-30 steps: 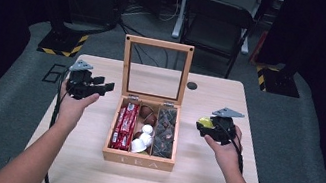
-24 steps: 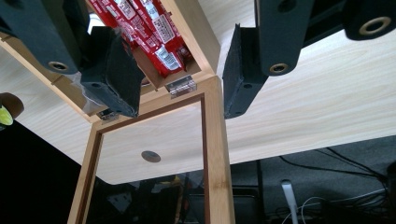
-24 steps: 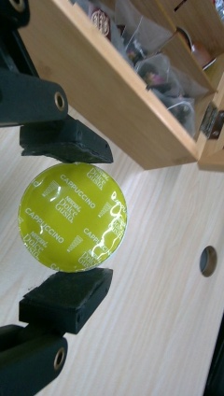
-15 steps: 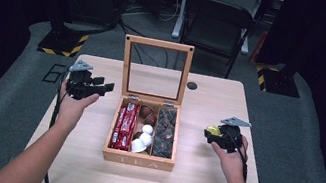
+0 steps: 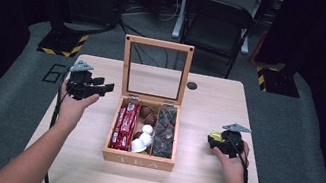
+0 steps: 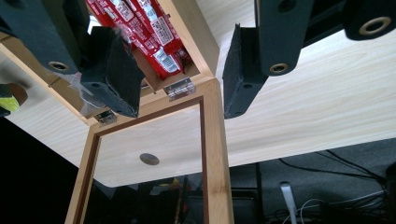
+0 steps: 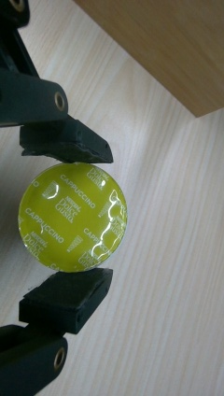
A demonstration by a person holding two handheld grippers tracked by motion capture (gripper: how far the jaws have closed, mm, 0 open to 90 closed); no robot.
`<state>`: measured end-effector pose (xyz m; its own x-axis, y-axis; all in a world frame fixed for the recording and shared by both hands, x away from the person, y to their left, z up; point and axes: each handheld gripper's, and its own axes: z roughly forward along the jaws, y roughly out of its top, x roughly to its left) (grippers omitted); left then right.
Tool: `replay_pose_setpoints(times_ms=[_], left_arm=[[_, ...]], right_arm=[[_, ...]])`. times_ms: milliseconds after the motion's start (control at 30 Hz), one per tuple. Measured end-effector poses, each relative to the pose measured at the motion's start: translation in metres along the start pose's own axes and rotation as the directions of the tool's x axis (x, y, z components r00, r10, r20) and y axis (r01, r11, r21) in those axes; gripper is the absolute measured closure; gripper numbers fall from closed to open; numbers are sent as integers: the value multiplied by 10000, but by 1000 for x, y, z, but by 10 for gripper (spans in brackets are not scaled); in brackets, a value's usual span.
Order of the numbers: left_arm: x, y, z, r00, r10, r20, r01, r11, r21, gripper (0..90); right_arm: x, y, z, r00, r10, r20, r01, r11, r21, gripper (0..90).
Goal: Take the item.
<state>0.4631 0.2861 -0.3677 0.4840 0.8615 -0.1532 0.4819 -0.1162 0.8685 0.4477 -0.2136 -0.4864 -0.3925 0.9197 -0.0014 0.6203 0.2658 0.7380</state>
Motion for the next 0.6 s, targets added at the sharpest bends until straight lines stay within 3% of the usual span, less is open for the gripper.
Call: replay_pose_setpoints(times_ms=[600], left_arm=[[0, -3, 1, 10000, -15, 39, 15, 10000, 51, 470]], right_arm=[[-3, -7, 6, 9998, 177, 40, -177, 9997, 179, 366]])
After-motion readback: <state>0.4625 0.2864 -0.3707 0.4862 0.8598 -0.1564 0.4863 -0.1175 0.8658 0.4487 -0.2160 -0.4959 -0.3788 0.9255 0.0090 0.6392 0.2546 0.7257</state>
